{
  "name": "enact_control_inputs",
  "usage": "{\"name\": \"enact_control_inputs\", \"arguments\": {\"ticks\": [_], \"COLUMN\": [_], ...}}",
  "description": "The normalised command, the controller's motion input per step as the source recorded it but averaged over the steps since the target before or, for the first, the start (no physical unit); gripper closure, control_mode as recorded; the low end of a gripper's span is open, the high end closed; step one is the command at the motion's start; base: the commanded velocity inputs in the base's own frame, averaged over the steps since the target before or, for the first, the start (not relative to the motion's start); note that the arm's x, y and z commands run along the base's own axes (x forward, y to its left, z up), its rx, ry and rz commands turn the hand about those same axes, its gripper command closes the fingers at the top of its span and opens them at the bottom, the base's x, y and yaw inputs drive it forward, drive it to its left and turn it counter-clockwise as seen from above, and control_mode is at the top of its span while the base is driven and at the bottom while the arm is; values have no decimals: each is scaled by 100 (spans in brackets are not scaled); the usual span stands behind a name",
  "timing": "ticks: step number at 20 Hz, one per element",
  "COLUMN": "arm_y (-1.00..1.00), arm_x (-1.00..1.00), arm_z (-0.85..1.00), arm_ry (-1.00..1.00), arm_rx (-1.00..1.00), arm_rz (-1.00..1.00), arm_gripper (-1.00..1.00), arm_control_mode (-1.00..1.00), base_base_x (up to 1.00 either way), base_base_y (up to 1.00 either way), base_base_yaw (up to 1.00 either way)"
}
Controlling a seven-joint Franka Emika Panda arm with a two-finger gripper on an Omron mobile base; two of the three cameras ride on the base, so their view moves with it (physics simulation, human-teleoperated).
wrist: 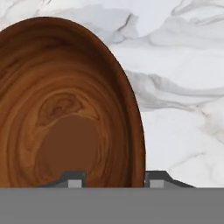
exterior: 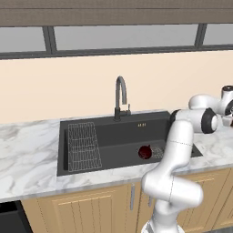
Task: Pick the mug and place it in the sink. Pick the bowl and place it in the open cabinet and then close the cabinet.
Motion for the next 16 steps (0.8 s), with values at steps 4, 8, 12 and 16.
{"name": "enact_control_inputs", "arguments": {"ticks": [4, 8, 12, 16], "arm_y": [13, 48, 100, 100], "arm_x": [-35, -87, -100, -100], "arm_z": [-13, -2, -17, 1], "arm_ry": [0, -12, -4, 0], "arm_rx": [1, -4, 1, 0], "arm_rz": [0, 3, 0, 1], "arm_gripper": [100, 100, 100, 100], "arm_control_mode": [-100, -100, -100, -100], "base_base_x": [0, 0, 0, 0], "base_base_y": [0, 0, 0, 0], "base_base_yaw": [0, 0, 0, 0]}}
